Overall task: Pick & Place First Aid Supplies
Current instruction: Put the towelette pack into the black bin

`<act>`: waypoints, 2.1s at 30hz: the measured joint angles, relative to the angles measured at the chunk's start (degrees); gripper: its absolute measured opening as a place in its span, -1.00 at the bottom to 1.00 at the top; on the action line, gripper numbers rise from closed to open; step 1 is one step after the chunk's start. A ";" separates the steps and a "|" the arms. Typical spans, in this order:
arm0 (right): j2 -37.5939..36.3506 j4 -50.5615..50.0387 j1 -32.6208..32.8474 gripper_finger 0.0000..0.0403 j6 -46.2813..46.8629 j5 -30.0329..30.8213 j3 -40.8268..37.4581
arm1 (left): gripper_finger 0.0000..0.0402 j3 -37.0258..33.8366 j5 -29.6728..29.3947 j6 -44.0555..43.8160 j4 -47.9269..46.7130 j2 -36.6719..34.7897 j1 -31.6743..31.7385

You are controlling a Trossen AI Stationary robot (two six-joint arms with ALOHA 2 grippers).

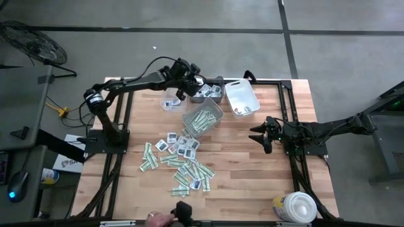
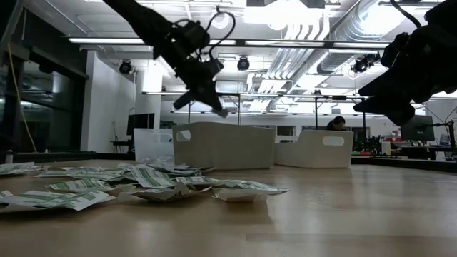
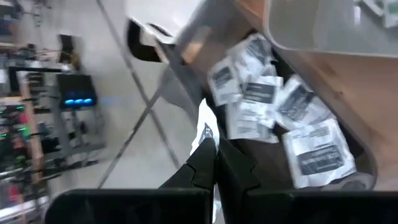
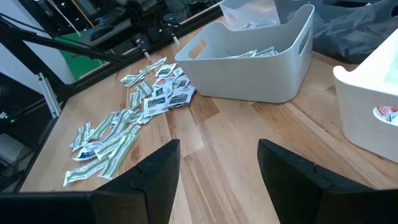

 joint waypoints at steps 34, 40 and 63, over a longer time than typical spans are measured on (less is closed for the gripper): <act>0.00 -0.01 0.00 0.03 0.00 -0.01 0.00 | -0.99 -0.02 2.62 15.41 1.66 5.80 1.33; 0.00 -0.01 0.01 0.03 0.00 -0.01 0.00 | -0.99 -0.02 2.42 15.41 1.65 5.80 1.35; 0.00 -0.01 0.02 0.03 0.00 0.00 0.00 | -0.46 -0.02 -0.81 12.92 1.96 5.69 1.33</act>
